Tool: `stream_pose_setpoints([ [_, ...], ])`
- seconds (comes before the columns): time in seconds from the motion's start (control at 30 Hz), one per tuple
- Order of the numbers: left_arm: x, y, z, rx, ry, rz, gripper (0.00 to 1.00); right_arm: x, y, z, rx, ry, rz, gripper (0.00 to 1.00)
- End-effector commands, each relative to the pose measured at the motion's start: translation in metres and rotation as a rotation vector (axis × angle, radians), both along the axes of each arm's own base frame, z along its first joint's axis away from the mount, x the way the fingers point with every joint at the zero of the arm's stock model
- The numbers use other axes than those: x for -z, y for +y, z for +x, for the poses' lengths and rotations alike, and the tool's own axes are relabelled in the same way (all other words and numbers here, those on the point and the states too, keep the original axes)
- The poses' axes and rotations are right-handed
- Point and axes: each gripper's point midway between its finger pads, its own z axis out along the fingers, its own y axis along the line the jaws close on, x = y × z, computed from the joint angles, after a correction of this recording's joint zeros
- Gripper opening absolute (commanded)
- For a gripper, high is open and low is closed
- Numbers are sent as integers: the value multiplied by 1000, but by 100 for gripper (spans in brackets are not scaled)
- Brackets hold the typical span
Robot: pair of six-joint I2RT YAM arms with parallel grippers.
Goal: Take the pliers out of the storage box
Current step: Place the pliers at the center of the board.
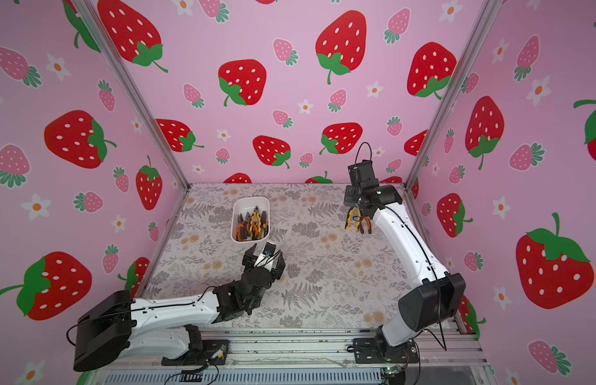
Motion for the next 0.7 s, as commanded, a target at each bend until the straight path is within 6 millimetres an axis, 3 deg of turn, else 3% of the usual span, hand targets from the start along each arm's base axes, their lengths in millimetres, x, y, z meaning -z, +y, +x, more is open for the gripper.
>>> stream_pose_setpoints([
  [0.0, 3, 17, 6, -26, 52, -109, 96, -26, -4, 28, -26, -94, 24, 0],
  [0.13, 5, 32, 7, -43, 62, -178, 97, -6, 0, 60, -75, -94, -50, 0],
  [0.33, 5, 30, 8, -30, 62, -176, 97, 45, 28, 107, -282, -47, -159, 0],
  [0.4, 5, 27, 9, -24, 65, -165, 97, 63, 30, 122, -280, 1, -175, 0],
  [0.53, 5, 21, 13, -12, 73, -148, 97, 102, 35, 141, -272, 137, -147, 0],
  [0.67, 4, 21, 12, -6, 69, -158, 97, 122, 41, 154, -282, 173, -99, 0],
])
